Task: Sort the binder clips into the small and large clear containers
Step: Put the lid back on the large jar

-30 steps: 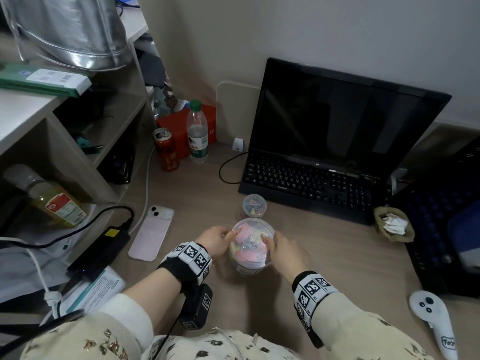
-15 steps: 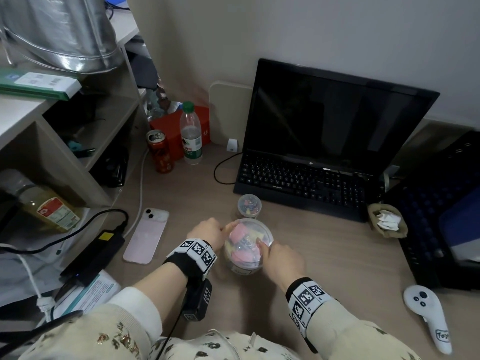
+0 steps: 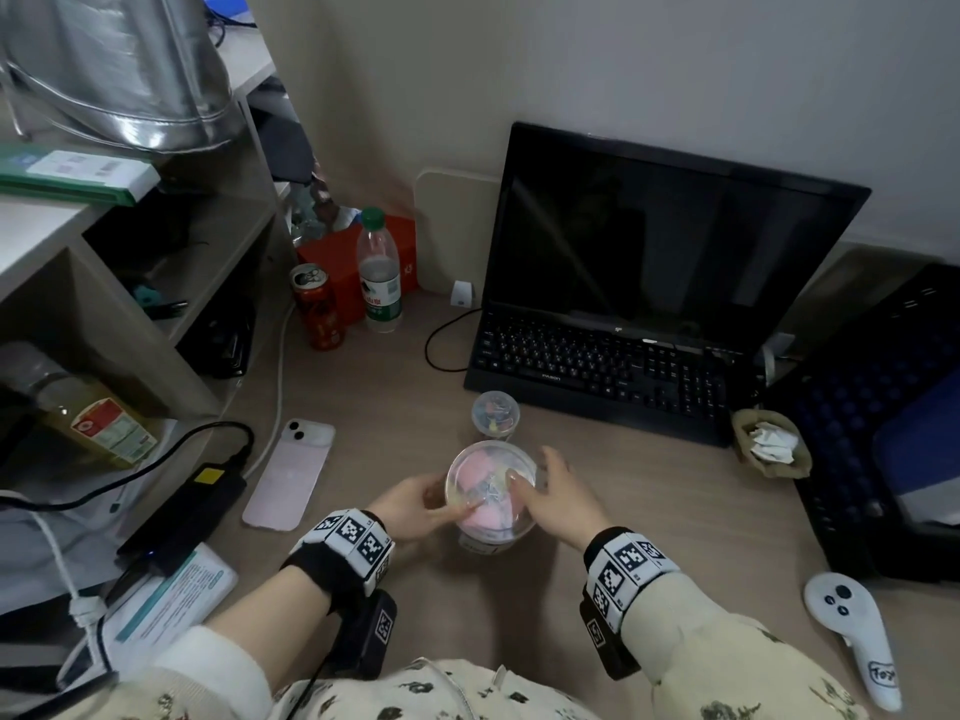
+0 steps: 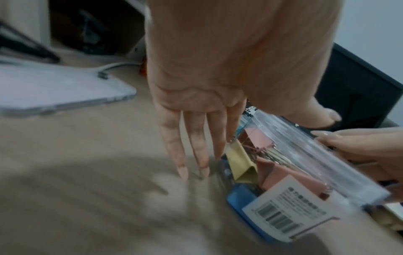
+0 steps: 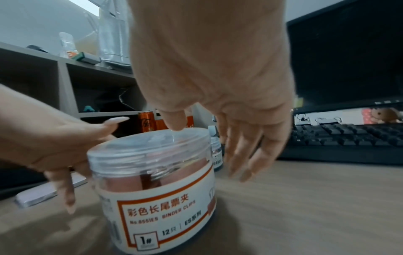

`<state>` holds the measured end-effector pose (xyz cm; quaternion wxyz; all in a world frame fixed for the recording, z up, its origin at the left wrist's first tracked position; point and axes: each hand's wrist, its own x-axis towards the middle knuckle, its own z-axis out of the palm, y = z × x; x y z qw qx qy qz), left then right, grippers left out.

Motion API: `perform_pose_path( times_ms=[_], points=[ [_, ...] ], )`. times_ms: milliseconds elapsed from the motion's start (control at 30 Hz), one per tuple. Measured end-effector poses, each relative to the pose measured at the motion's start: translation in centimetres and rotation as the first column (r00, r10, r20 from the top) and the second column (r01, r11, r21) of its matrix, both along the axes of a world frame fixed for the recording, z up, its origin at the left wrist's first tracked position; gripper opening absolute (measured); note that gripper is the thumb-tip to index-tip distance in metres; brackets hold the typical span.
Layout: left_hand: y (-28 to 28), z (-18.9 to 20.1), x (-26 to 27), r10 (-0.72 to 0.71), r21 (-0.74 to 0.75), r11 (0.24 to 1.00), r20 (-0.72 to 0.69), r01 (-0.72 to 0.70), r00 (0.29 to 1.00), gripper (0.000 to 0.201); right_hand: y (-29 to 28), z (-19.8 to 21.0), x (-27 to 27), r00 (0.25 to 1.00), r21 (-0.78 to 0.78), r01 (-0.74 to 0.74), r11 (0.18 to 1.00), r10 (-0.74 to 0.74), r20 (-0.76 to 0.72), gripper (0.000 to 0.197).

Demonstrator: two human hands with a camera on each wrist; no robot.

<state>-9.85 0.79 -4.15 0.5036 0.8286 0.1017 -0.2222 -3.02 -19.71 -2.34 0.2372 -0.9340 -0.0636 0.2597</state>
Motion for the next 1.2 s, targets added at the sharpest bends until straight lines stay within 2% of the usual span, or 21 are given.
perform_pose_path(
  times_ms=[67,167,367,500,633,700,767,867,1033,1133,1200],
  points=[
    [-0.3,0.2,-0.1,-0.009,-0.031,0.999,0.03,0.01,0.999,0.043,0.2,-0.2,-0.1,0.999,0.133,-0.016,0.991,0.02,-0.028,0.068],
    [-0.6,0.8,0.0,0.012,-0.082,0.997,0.029,-0.01,1.0,0.039,0.0,-0.9,-0.5,1.0,0.256,0.003,0.967,0.003,-0.02,0.057],
    [-0.6,1.2,0.2,0.013,-0.009,1.0,-0.01,-0.013,1.0,0.038,0.1,-0.8,-0.9,0.997,0.293,0.083,0.953,-0.082,-0.014,0.038],
    [-0.3,0.2,0.4,0.025,0.005,1.0,0.008,-0.025,1.0,0.038,0.1,-0.8,-1.1,0.994,0.3,0.103,0.948,-0.105,-0.01,0.035],
    [-0.2,-0.2,0.6,0.038,0.114,0.993,-0.015,-0.036,0.999,0.046,0.2,-0.7,-1.2,0.993,0.253,0.119,0.96,-0.122,-0.004,0.038],
    [-0.4,0.2,0.8,0.058,0.158,0.986,-0.025,-0.053,0.998,0.043,0.2,-0.6,-1.5,0.994,0.179,0.102,0.979,-0.108,0.026,0.042],
    [-0.7,0.7,0.9,0.081,0.205,0.976,-0.033,-0.073,0.996,0.05,0.2,-0.4,-1.7,0.995,0.084,0.074,0.994,-0.078,0.056,0.046],
    [-0.8,1.0,1.2,0.108,0.256,0.962,-0.021,-0.1,0.994,0.06,0.2,-0.2,-1.7,0.997,-0.017,0.059,0.998,-0.058,0.054,0.051],
    [-0.9,1.3,1.7,0.112,0.297,0.949,-0.014,-0.102,0.994,0.065,0.2,-0.1,-1.3,0.999,-0.117,0.014,0.993,-0.009,0.042,0.06],
    [-0.7,1.4,1.5,0.117,0.266,0.958,-0.019,-0.107,0.993,0.062,-0.2,-0.2,-0.7,1.0,-0.096,-0.018,0.995,0.017,-0.018,0.069],
    [-0.6,1.3,1.2,0.061,0.192,0.98,0.0,-0.06,0.998,0.047,-0.6,-0.4,-0.3,0.999,-0.007,0.002,1.0,-0.002,-0.049,0.075]
  ],
)
